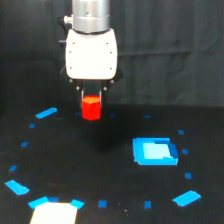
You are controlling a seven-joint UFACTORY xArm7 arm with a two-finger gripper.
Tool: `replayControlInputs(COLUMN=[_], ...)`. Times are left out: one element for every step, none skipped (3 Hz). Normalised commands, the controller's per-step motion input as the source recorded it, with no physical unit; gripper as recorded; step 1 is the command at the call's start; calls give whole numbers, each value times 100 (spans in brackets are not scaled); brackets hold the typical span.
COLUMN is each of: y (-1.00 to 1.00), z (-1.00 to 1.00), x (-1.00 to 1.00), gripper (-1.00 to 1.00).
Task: Pick up the red object from the table
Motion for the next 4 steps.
replayControlInputs(y=[7, 11, 5, -35], z=[47, 33, 3, 20], x=[7, -60, -45, -35], gripper=[-96, -80, -78, -99])
